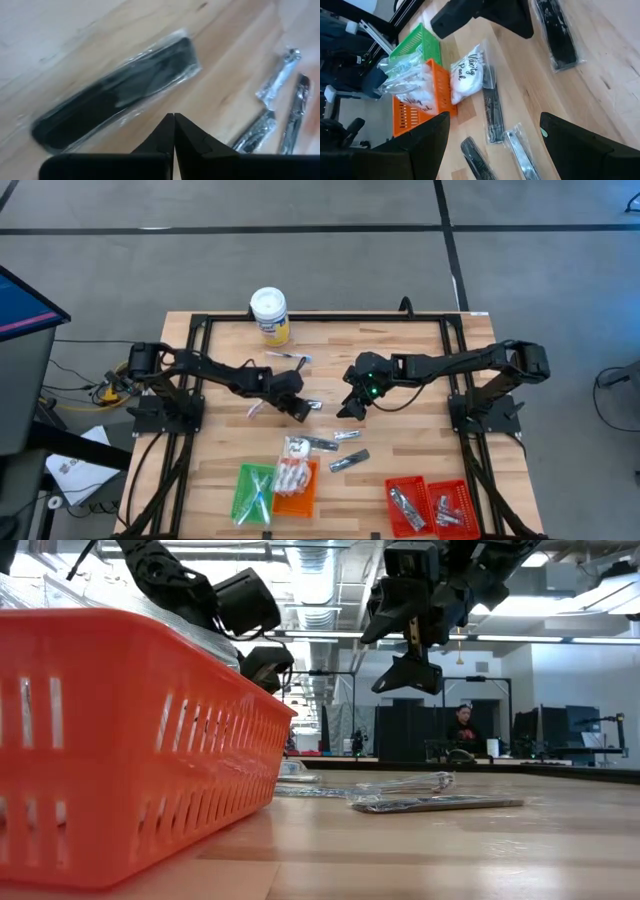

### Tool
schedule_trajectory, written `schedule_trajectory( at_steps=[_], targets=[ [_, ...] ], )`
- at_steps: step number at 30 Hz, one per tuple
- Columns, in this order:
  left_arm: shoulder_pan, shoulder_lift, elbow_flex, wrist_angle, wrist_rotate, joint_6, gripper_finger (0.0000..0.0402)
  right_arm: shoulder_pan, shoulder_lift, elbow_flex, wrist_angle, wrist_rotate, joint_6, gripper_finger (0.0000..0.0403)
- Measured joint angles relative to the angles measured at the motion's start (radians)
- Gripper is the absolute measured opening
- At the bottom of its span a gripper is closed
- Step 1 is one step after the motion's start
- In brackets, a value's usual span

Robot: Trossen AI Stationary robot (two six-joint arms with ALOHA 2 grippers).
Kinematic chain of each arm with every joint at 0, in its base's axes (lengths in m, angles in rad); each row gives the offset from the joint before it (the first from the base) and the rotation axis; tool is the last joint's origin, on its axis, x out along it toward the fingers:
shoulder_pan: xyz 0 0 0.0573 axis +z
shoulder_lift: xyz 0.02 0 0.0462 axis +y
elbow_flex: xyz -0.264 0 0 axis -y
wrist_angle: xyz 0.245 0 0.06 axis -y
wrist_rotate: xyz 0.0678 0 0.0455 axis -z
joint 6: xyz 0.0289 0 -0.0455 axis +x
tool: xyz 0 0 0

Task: Pick & Place Travel size toiletries
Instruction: Put the black comb into the left red basket

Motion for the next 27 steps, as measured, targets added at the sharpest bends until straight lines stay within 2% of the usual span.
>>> schedule_trajectory(
  at_steps=[7, 14, 16, 22, 27],
  targets=[
    [-0.015, 0.000, 0.000, 0.074, 0.005, 0.013, 0.0000, -0.003, 0.000, 0.000, 0.004, 0.000, 0.030, 0.0302],
    [0.002, -0.001, 0.000, 0.081, -0.004, 0.077, 0.0000, 0.037, 0.000, 0.000, 0.005, 0.015, -0.128, 0.0302],
    [0.008, -0.001, 0.000, 0.081, -0.009, 0.106, 0.0000, 0.048, 0.000, 0.000, 0.007, 0.071, -0.180, 0.0302],
    [0.040, -0.001, 0.000, 0.080, -0.026, 0.169, 0.0000, 0.087, 0.000, 0.000, 0.021, 0.331, -0.502, 0.0302],
    [0.091, -0.002, 0.002, 0.024, -0.042, 0.205, 0.0000, 0.097, 0.000, 0.000, 0.023, 0.452, -0.550, 0.0302]
  ],
)
